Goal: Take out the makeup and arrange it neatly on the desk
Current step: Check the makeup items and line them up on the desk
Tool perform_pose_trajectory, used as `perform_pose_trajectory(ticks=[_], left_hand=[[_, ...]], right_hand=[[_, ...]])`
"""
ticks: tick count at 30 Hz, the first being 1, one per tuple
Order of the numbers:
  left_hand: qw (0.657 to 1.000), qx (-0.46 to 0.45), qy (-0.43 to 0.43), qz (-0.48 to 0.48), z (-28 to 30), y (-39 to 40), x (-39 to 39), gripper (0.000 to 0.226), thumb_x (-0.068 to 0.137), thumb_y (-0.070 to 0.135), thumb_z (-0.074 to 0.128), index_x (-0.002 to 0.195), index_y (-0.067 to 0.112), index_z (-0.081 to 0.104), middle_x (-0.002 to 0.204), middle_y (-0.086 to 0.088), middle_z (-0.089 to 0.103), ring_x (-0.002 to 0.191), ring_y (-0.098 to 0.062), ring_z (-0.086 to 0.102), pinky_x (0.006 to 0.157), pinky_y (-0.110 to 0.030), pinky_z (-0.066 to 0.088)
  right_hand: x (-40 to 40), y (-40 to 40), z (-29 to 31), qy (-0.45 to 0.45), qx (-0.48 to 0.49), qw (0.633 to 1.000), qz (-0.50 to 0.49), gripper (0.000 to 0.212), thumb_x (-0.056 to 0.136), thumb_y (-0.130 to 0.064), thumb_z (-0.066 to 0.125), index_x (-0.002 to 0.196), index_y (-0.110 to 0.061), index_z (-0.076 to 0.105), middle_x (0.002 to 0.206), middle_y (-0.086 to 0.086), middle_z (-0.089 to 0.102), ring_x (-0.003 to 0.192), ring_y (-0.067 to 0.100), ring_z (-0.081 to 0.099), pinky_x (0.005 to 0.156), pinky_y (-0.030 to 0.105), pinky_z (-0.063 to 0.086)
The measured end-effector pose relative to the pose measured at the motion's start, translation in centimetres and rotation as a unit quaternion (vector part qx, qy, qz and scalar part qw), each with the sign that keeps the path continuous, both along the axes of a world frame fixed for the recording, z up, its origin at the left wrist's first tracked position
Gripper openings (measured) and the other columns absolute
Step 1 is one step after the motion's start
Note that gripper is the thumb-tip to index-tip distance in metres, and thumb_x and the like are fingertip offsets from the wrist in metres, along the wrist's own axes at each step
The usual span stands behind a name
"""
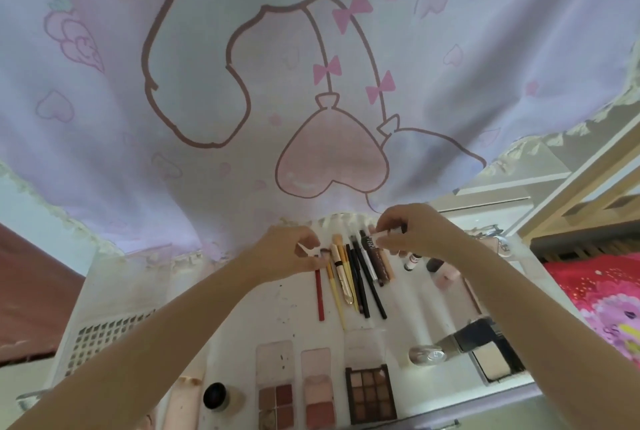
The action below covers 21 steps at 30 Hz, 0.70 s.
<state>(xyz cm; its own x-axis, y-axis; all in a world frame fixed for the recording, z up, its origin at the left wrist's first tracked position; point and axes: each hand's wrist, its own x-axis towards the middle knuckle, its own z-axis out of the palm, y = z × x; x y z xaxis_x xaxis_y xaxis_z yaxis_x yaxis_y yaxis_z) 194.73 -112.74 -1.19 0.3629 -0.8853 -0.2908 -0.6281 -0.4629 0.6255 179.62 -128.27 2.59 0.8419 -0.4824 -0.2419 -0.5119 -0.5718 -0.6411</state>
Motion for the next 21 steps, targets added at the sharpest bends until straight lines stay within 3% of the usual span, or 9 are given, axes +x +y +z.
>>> perform_pose_trajectory(ticks=[2, 6, 9, 11, 14, 19, 21], left_hand=[[0.993, 0.105, -0.035, -0.028, -3.1, 0.3, 0.5, 0.042, 0.089, 0.036, 0.056, 0.123, 0.013, 0.052, 0.126, 0.0, 0.054, 0.107, -0.012, 0.054, 0.083, -0.019, 0.041], [0.964, 0.24, -0.089, -0.066, -8.7, 1.0, 0.5, 0.051, 0.094, 0.035, 0.047, 0.135, 0.007, 0.039, 0.139, -0.011, 0.042, 0.126, -0.023, 0.042, 0.1, -0.028, 0.035], [0.948, 0.281, -0.133, -0.077, -11.5, 1.8, 0.6, 0.056, 0.094, 0.033, 0.046, 0.139, 0.003, 0.032, 0.146, -0.016, 0.029, 0.135, -0.027, 0.029, 0.111, -0.032, 0.028], [0.941, 0.292, -0.15, -0.081, -12.5, 2.4, 0.6, 0.061, 0.095, 0.03, 0.045, 0.143, 0.0, 0.023, 0.152, -0.019, 0.013, 0.141, -0.03, 0.015, 0.116, -0.034, 0.021], [0.94, 0.289, -0.159, -0.09, -13.2, 3.2, 0.6, 0.066, 0.096, 0.023, 0.042, 0.146, -0.001, 0.005, 0.154, -0.019, -0.008, 0.144, -0.03, -0.004, 0.118, -0.037, 0.014], [0.94, 0.288, -0.152, -0.102, -13.7, 3.8, 0.9, 0.069, 0.097, 0.02, 0.04, 0.146, 0.0, -0.003, 0.154, -0.019, -0.015, 0.144, -0.029, -0.011, 0.118, -0.035, 0.009], [0.939, 0.287, -0.157, -0.109, -13.6, 3.8, 0.9, 0.069, 0.097, 0.023, 0.041, 0.146, 0.0, -0.004, 0.153, -0.02, -0.015, 0.144, -0.03, -0.011, 0.118, -0.035, 0.007]], right_hand=[[-1.2, -1.1, -1.4, 0.06, -0.08, 0.995, -0.003, 0.006, 0.08, -0.009, 0.06, 0.083, -0.013, 0.063, 0.077, 0.002, 0.061, 0.06, 0.01, 0.056, 0.049, 0.007, 0.041], [-2.7, -2.3, -5.6, 0.247, -0.18, 0.951, 0.044, 0.024, 0.086, -0.013, 0.053, 0.108, -0.009, 0.063, 0.11, 0.004, 0.063, 0.105, 0.018, 0.056, 0.082, 0.018, 0.043], [-3.0, -3.1, -8.9, 0.349, -0.193, 0.914, 0.072, 0.029, 0.087, -0.012, 0.051, 0.114, -0.002, 0.06, 0.12, 0.01, 0.06, 0.112, 0.023, 0.055, 0.089, 0.026, 0.043], [-3.2, -4.0, -10.7, 0.368, -0.188, 0.909, 0.05, 0.028, 0.087, -0.01, 0.051, 0.113, -0.002, 0.06, 0.114, 0.011, 0.062, 0.108, 0.024, 0.057, 0.083, 0.027, 0.045], [-3.3, -5.0, -12.4, 0.373, -0.191, 0.908, 0.006, 0.026, 0.088, -0.011, 0.05, 0.112, -0.005, 0.059, 0.108, 0.007, 0.062, 0.106, 0.022, 0.058, 0.087, 0.029, 0.047], [-3.3, -5.6, -13.8, 0.365, -0.198, 0.909, -0.031, 0.026, 0.093, -0.013, 0.043, 0.116, -0.005, 0.052, 0.118, 0.01, 0.058, 0.11, 0.022, 0.055, 0.076, 0.023, 0.038], [-3.2, -5.6, -14.0, 0.355, -0.2, 0.913, -0.035, 0.025, 0.093, -0.013, 0.043, 0.115, -0.004, 0.052, 0.118, 0.01, 0.058, 0.111, 0.021, 0.054, 0.08, 0.023, 0.041]])
